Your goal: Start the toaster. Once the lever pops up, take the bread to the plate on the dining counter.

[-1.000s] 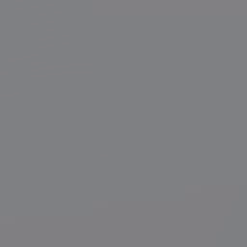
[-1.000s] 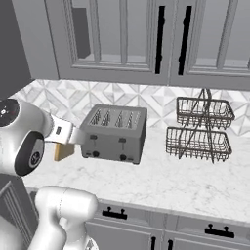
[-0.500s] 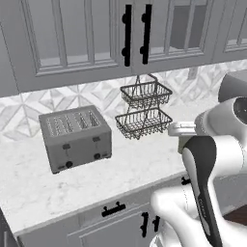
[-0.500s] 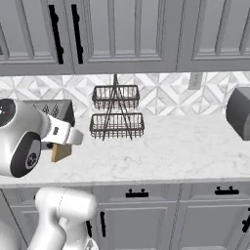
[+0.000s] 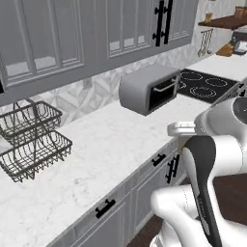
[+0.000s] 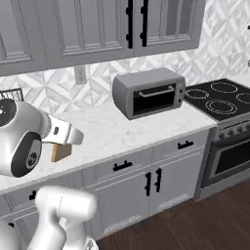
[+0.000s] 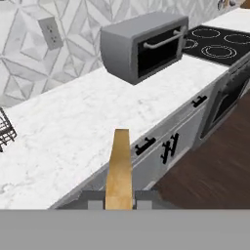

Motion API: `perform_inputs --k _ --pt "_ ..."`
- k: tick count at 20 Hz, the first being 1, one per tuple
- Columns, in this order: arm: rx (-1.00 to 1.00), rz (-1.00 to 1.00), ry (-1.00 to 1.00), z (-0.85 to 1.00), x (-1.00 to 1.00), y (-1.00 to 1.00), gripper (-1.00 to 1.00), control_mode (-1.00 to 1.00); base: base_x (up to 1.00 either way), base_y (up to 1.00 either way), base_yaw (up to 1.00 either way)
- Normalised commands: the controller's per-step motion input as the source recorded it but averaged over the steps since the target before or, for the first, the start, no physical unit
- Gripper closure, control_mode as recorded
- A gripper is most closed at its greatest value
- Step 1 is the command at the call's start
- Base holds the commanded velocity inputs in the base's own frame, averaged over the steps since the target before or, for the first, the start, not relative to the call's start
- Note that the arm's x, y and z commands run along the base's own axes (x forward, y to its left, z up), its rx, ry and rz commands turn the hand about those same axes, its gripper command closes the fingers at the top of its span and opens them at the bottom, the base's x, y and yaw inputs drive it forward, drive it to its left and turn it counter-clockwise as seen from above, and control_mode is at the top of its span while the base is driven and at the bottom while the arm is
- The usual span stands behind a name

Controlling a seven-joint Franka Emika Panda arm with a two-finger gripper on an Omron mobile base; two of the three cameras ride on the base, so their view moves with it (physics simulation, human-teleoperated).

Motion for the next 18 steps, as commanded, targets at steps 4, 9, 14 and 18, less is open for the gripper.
perform_inputs --k 4,9,14,18 --pt "0.00 0.00 0.00 0.00 0.00 0.00 1.00 1.00 0.00 -1.00 -0.62" --pt "0.00 0.00 0.00 0.00 0.00 0.00 1.00 1.00 0.04 -1.00 -0.61" --pt "0.00 0.00 0.00 0.00 0.00 0.00 1.00 1.00 0.38 -1.00 -0.53" --pt "0.00 0.00 0.00 0.00 0.00 0.00 1.00 1.00 0.74 -0.94 -0.42"
